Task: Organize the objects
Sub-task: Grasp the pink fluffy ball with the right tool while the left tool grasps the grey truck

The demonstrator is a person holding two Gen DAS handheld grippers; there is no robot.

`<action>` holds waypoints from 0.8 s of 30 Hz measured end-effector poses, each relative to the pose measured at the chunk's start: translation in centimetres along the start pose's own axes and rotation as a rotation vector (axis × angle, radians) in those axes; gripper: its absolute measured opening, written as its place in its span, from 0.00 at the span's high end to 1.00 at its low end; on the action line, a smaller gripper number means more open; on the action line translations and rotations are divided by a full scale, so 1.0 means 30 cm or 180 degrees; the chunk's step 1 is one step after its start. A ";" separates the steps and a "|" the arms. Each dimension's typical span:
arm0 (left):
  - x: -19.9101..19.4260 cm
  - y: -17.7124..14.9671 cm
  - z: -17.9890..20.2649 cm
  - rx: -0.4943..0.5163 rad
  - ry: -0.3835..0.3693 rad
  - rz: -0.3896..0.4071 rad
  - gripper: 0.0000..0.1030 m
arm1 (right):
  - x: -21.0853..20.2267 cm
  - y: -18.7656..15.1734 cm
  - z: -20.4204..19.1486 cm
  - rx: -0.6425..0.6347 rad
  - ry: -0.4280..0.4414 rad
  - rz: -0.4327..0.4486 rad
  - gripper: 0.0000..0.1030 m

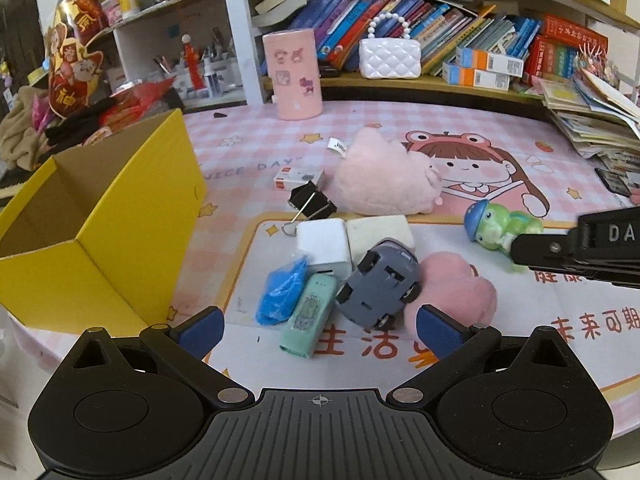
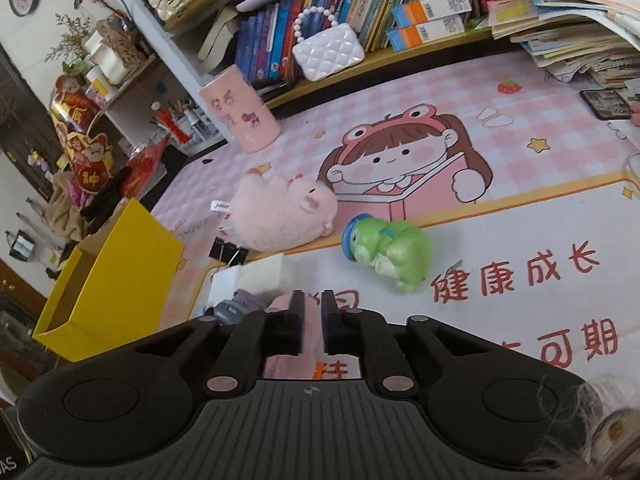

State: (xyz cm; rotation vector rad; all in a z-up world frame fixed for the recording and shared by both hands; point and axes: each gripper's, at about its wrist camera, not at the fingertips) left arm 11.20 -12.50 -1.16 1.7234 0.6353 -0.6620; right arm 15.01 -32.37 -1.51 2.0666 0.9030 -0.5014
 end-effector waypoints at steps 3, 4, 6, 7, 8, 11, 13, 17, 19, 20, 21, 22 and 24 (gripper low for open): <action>-0.005 -0.016 -0.018 -0.0035 0.0016 -0.0067 0.00 | 0.026 -0.006 -0.025 -0.0048 -0.0035 -0.0058 0.27; -0.008 -0.020 -0.026 -0.0049 0.0036 -0.0082 0.00 | 0.036 -0.010 -0.033 -0.0054 0.0001 -0.0095 0.28; -0.018 -0.032 -0.049 -0.0100 0.0081 -0.0098 0.00 | 0.073 -0.018 -0.048 -0.0037 0.0061 -0.0248 0.28; -0.021 -0.036 -0.059 -0.0124 0.0102 -0.0107 0.00 | 0.094 -0.023 -0.053 -0.0022 0.0060 -0.0328 0.28; -0.024 -0.040 -0.067 -0.0141 0.0120 -0.0118 0.00 | 0.112 -0.030 -0.056 -0.0017 0.0045 -0.0399 0.28; -0.029 -0.048 -0.086 -0.0169 0.0179 -0.0159 0.00 | 0.174 -0.061 -0.063 -0.0066 -0.0041 -0.0654 0.33; -0.030 -0.048 -0.091 -0.0179 0.0197 -0.0174 0.00 | 0.194 -0.076 -0.063 -0.0108 -0.0051 -0.0754 0.53; -0.024 -0.034 -0.079 -0.0154 0.0171 -0.0134 0.00 | 0.161 -0.066 -0.069 -0.0219 -0.0099 -0.0569 0.57; -0.016 -0.019 -0.057 -0.0104 0.0105 -0.0086 0.01 | 0.115 -0.043 -0.057 -0.0203 -0.0100 -0.0343 0.57; -0.010 -0.010 -0.043 -0.0075 0.0056 -0.0056 0.01 | 0.091 -0.028 -0.050 -0.0206 -0.0131 -0.0227 0.57; -0.002 0.001 -0.025 -0.0032 0.0001 -0.0028 0.01 | 0.066 -0.013 -0.044 -0.0217 -0.0172 -0.0113 0.57; 0.007 0.014 -0.003 0.0038 -0.0044 -0.0007 0.02 | 0.046 0.001 -0.036 -0.0223 -0.0213 -0.0030 0.57; 0.027 0.039 0.050 0.0274 -0.0078 0.0000 0.11 | 0.012 0.023 -0.013 -0.0237 -0.0285 0.0066 0.57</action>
Point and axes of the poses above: each gripper's, at about its wrist camera, not at the fingertips, and x roughly the way its jaws point, z to its right, y to its top, and after that the axes turned 10 degrees about x, right-handed
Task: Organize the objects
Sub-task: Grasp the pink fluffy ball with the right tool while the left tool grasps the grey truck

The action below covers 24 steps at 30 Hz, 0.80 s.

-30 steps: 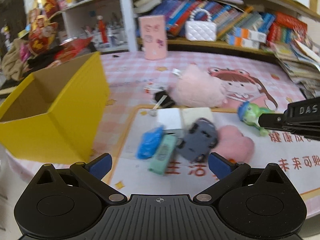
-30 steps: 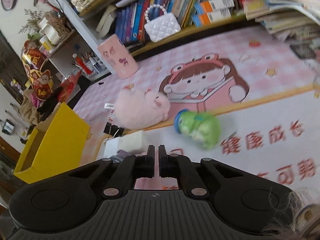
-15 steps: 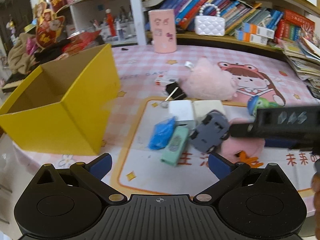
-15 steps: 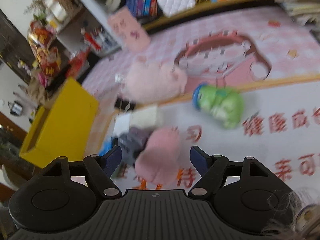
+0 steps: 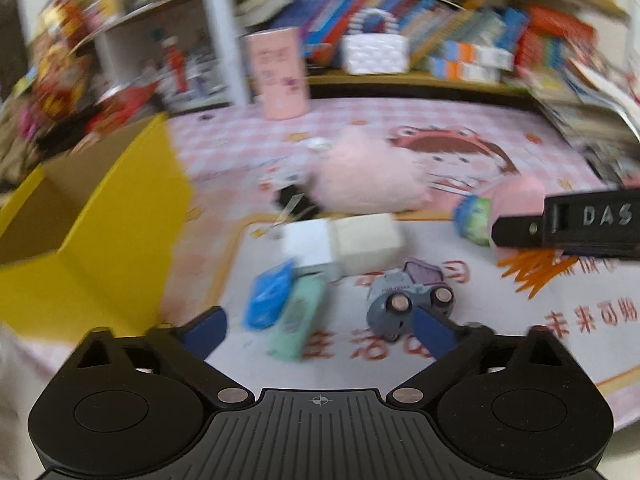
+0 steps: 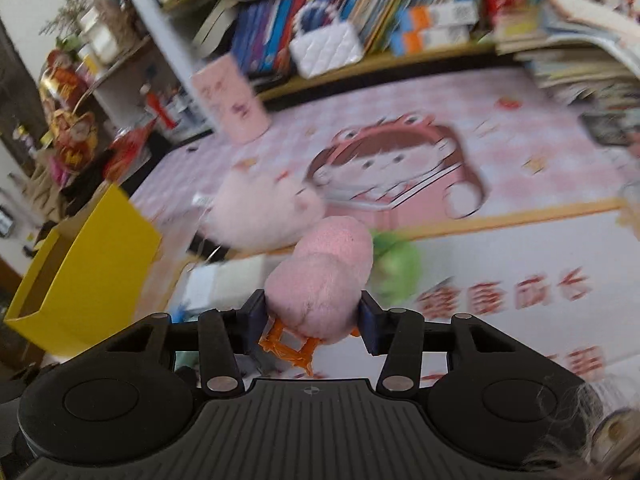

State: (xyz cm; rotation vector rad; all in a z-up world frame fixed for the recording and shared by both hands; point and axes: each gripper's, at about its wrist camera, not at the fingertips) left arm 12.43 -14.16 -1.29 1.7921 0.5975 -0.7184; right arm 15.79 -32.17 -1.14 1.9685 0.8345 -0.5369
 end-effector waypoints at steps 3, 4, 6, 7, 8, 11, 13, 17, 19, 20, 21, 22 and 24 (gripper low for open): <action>0.026 0.035 0.078 0.0317 -0.0062 0.0034 0.22 | -0.035 0.002 0.046 -0.0026 -0.0051 0.0008 0.57; 0.030 0.043 0.099 0.0366 -0.0100 0.0061 0.22 | -0.044 -0.003 0.058 -0.0022 -0.0074 0.0011 0.57; 0.037 0.054 0.129 0.0395 -0.0217 0.0075 0.22 | -0.058 -0.008 0.085 -0.0008 -0.0121 0.0016 0.57; 0.041 0.055 0.136 0.0361 -0.0271 0.0068 0.21 | -0.062 -0.007 0.097 0.0006 -0.0138 0.0026 0.57; 0.047 0.058 0.138 0.0286 -0.0326 0.0056 0.21 | -0.066 -0.006 0.099 0.0016 -0.0151 0.0036 0.57; 0.081 0.059 0.123 -0.0034 -0.0436 -0.0032 0.20 | -0.075 0.004 0.116 0.0020 -0.0192 0.0092 0.57; 0.112 0.057 0.111 -0.0151 -0.0375 -0.0126 0.19 | -0.079 0.005 0.128 0.0034 -0.0202 0.0098 0.57; 0.147 0.047 0.101 -0.0288 -0.0367 -0.0238 0.19 | -0.072 0.005 0.142 0.0051 -0.0162 0.0039 0.57; 0.161 0.043 0.105 -0.0299 -0.0361 -0.0287 0.21 | -0.069 0.003 0.138 0.0002 -0.0143 0.0012 0.57; 0.166 0.041 0.105 -0.0312 -0.0377 -0.0298 0.23 | -0.071 0.000 0.131 -0.0025 -0.0138 0.0006 0.57; 0.170 0.040 0.105 -0.0323 -0.0406 -0.0293 0.35 | -0.071 -0.003 0.127 -0.0059 -0.0127 -0.0003 0.57; 0.173 0.041 0.105 -0.0318 -0.0428 -0.0288 0.38 | -0.070 -0.006 0.123 -0.0086 -0.0120 -0.0009 0.57; 0.172 0.042 0.097 -0.0336 -0.0463 -0.0252 0.39 | -0.067 -0.013 0.115 -0.0137 -0.0121 -0.0019 0.57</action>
Point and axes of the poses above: each gripper's, at about its wrist camera, not at the fingertips, and x roughly the way its jaws point, z to its right, y to its top, and after that the axes turned 10 degrees about x, right-handed
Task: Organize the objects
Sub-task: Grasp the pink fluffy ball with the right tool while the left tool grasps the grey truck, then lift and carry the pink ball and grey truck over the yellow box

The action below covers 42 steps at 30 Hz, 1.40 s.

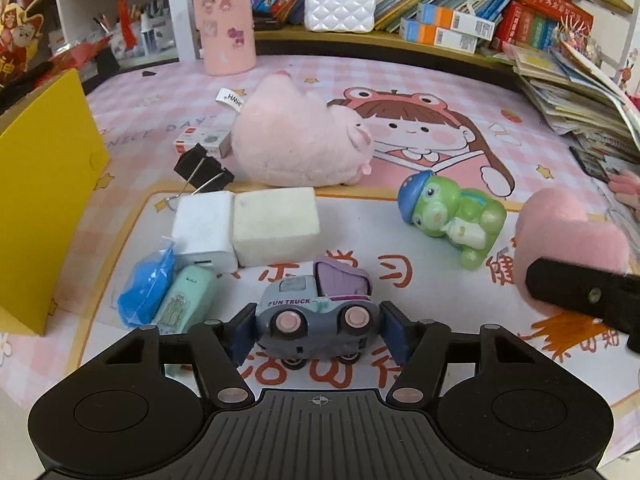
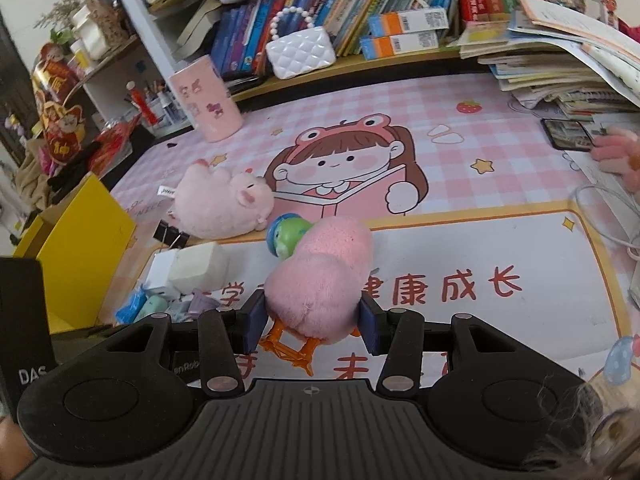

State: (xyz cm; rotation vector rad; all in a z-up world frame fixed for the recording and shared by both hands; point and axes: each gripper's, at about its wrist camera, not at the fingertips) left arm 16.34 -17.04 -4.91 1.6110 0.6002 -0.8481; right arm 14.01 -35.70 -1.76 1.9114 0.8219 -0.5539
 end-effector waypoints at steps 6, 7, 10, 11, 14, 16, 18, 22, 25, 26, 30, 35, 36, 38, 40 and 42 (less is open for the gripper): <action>-0.103 -0.004 -0.045 -0.0199 -0.0113 0.0314 0.39 | 0.005 -0.014 -0.030 -0.0136 -0.0065 -0.0012 0.57; -0.121 -0.009 -0.056 -0.0257 -0.0134 0.0359 0.39 | 0.005 -0.018 -0.038 -0.0164 -0.0071 -0.0017 0.57; -0.167 -0.034 -0.099 -0.0399 -0.0178 0.0442 0.39 | 0.005 -0.041 -0.073 -0.0247 -0.0074 -0.0061 0.57; -0.180 -0.043 -0.114 -0.0428 -0.0187 0.0447 0.39 | 0.005 -0.051 -0.086 -0.0273 -0.0074 -0.0076 0.57; -0.215 -0.075 -0.161 -0.0450 -0.0228 0.0432 0.38 | 0.006 -0.079 -0.136 -0.0331 -0.0061 -0.0112 0.57; -0.247 -0.106 -0.197 -0.0466 -0.0232 0.0474 0.38 | 0.006 -0.096 -0.170 -0.0365 -0.0055 -0.0118 0.57; -0.280 -0.136 -0.241 -0.0499 -0.0206 0.0526 0.38 | 0.002 -0.119 -0.212 -0.0394 -0.0037 -0.0117 0.57; -0.344 -0.196 -0.343 -0.0565 -0.0133 0.0622 0.38 | -0.004 -0.173 -0.304 -0.0453 0.0024 -0.0123 0.57; -0.391 -0.256 -0.421 -0.0601 -0.0087 0.0666 0.38 | -0.011 -0.226 -0.389 -0.0508 0.0072 -0.0128 0.57; -0.407 -0.280 -0.449 -0.0618 -0.0072 0.0677 0.38 | -0.013 -0.245 -0.419 -0.0524 0.0085 -0.0130 0.57; -0.470 -0.382 -0.563 -0.0704 0.0013 0.0655 0.38 | -0.025 -0.346 -0.555 -0.0644 0.0135 -0.0153 0.57; -0.561 -0.489 -0.679 -0.0719 0.0091 0.0768 0.38 | -0.043 -0.478 -0.703 -0.0834 0.0183 -0.0195 0.57; -0.573 -0.510 -0.704 -0.0727 0.0102 0.0774 0.38 | -0.041 -0.508 -0.731 -0.0858 0.0184 -0.0219 0.57; -0.592 -0.549 -0.746 -0.0732 0.0106 0.0766 0.38 | -0.042 -0.563 -0.778 -0.0879 0.0189 -0.0246 0.57; -0.607 -0.593 -0.788 -0.0742 0.0111 0.0733 0.38 | -0.046 -0.617 -0.825 -0.0897 0.0203 -0.0252 0.57; -0.622 -0.631 -0.829 -0.0787 0.0119 0.0708 0.38 | -0.049 -0.661 -0.863 -0.0904 0.0208 -0.0260 0.57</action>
Point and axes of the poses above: each gripper's, at about its wrist camera, not at the fingertips, and x roughly the way its jaws point, z to its right, y to its top, and after that the axes turned 10 degrees about x, right-handed
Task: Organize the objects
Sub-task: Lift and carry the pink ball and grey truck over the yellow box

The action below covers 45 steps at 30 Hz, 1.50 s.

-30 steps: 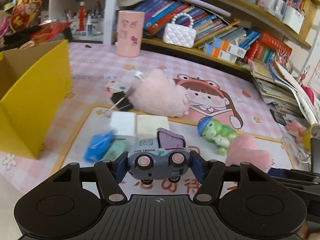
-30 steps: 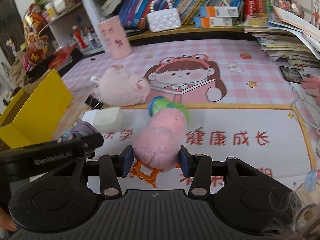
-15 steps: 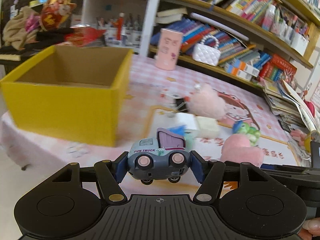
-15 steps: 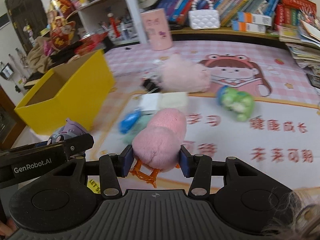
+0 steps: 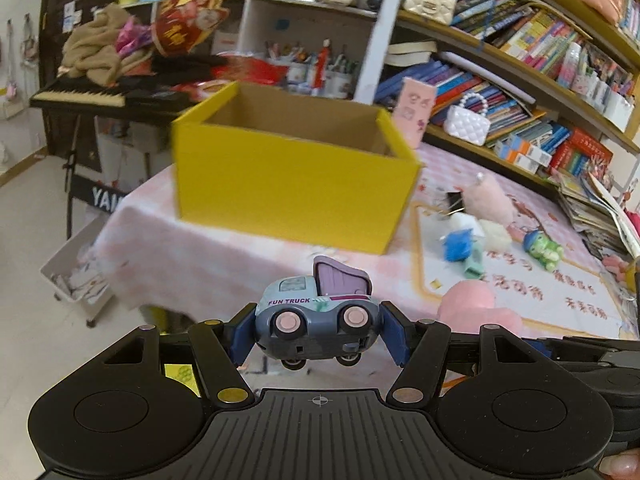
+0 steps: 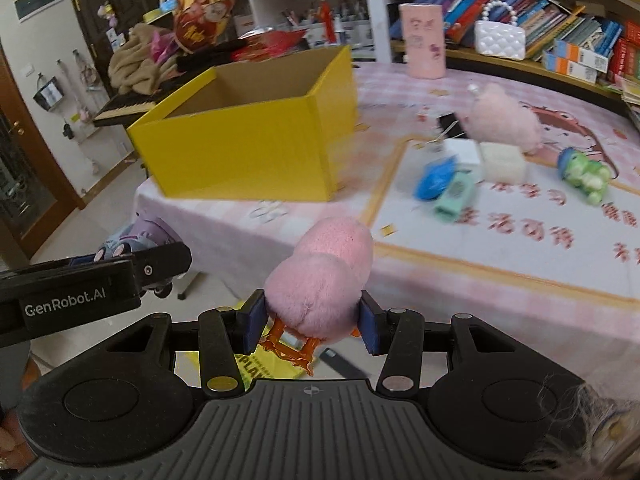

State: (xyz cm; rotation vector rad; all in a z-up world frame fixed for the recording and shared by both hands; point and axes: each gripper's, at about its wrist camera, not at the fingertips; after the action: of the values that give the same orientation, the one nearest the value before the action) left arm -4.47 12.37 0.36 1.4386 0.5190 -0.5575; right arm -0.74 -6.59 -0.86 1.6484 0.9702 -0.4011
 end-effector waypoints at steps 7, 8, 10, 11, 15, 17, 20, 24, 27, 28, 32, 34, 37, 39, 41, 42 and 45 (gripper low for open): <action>-0.077 -0.046 -0.113 -0.0088 0.0020 0.0062 0.38 | -0.003 -0.055 -0.123 0.0025 0.0028 -0.0079 0.57; -0.081 -0.049 -0.125 -0.0102 0.0015 0.0072 0.38 | -0.004 -0.059 -0.136 0.0003 0.0026 -0.0073 0.57; -0.090 -0.051 -0.146 -0.0131 0.0023 0.0105 0.38 | -0.004 -0.065 -0.168 -0.0069 0.0019 -0.0059 0.57; -0.095 -0.049 -0.156 -0.0147 0.0032 0.0131 0.38 | -0.006 -0.072 -0.186 -0.0120 0.0011 -0.0052 0.57; -0.104 -0.052 -0.187 -0.0195 0.0042 0.0187 0.38 | -0.009 -0.080 -0.252 -0.0396 0.0021 0.0004 0.57; -0.106 -0.052 -0.198 -0.0212 0.0027 0.0204 0.38 | -0.009 -0.077 -0.271 -0.0485 0.0033 0.0028 0.57; -0.109 -0.043 -0.204 -0.0201 0.0001 0.0249 0.38 | -0.002 -0.064 -0.285 -0.0539 0.0025 0.0051 0.57; -0.114 -0.010 -0.202 -0.0154 0.0021 0.0356 0.38 | 0.011 -0.040 -0.290 -0.0559 0.0015 0.0087 0.57; -0.109 0.036 -0.199 -0.0092 0.0027 0.0477 0.38 | 0.021 -0.008 -0.290 -0.0572 0.0031 0.0160 0.57; -0.107 0.057 -0.199 -0.0078 0.0031 0.0524 0.38 | 0.021 0.003 -0.295 -0.0571 0.0039 0.0198 0.57; -0.088 0.164 -0.207 0.0000 0.0066 0.0730 0.38 | 0.029 0.106 -0.309 -0.0497 0.0125 0.0454 0.57; -0.070 0.225 -0.213 0.0048 0.0085 0.0844 0.38 | 0.039 0.169 -0.320 -0.0489 0.0169 0.0590 0.57; -0.025 0.315 -0.209 0.0092 0.0135 0.0988 0.38 | 0.065 0.271 -0.332 -0.0549 0.0203 0.0763 0.57; 0.014 0.367 -0.204 0.0110 0.0167 0.1051 0.38 | 0.094 0.336 -0.334 -0.0613 0.0178 0.0869 0.57; 0.060 0.405 -0.193 0.0127 0.0186 0.1067 0.38 | 0.127 0.382 -0.333 -0.0669 0.0120 0.0951 0.57; 0.087 0.419 -0.188 0.0132 0.0196 0.1057 0.38 | 0.152 0.405 -0.330 -0.0688 0.0076 0.0982 0.57; 0.163 0.452 -0.169 0.0149 0.0182 0.0978 0.38 | 0.230 0.451 -0.322 -0.0743 -0.0012 0.0971 0.57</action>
State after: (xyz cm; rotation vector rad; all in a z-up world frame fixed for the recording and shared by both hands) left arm 7.98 17.90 7.30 1.5470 0.3222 -0.2856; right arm 11.64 4.50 6.08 1.5486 0.7175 -0.0810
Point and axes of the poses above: each gripper's, at about its wrist camera, not at the fingertips, and x roughly the way its jaws point, z to its right, y to its top, and after that the axes turned 10 degrees about x, right-handed
